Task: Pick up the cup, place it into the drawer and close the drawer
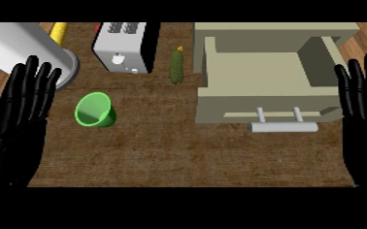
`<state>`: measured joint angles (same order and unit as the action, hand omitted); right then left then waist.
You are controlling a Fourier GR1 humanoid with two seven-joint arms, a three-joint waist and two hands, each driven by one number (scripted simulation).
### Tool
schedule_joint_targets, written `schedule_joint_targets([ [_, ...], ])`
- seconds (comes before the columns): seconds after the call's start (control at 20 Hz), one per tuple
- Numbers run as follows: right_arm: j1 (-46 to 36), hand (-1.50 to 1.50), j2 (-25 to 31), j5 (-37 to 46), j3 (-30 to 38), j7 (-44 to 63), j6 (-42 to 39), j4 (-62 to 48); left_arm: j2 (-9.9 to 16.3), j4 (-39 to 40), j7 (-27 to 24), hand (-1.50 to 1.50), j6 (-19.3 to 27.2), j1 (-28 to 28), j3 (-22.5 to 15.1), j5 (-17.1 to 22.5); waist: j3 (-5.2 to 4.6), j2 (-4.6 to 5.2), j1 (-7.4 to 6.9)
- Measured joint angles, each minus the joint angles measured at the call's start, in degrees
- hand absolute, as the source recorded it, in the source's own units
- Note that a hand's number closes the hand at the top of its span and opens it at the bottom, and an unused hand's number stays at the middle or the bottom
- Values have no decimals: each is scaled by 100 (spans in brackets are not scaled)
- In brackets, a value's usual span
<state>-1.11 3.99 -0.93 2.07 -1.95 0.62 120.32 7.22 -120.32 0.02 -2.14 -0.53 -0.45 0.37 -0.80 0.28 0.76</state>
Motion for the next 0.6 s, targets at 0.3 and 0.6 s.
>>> schedule_joint_targets([
  [0.3, -17, -150, 74, 44, 41, 186, -59, 22, -229, 321, 40, -150, 233, -248, 9, -170, 63, -23, -52],
  [0.6, 28, -150, 302, 282, -166, 450, -303, -82, -590, 889, 152, -150, 506, -212, 290, 565, 73, -21, -68],
])
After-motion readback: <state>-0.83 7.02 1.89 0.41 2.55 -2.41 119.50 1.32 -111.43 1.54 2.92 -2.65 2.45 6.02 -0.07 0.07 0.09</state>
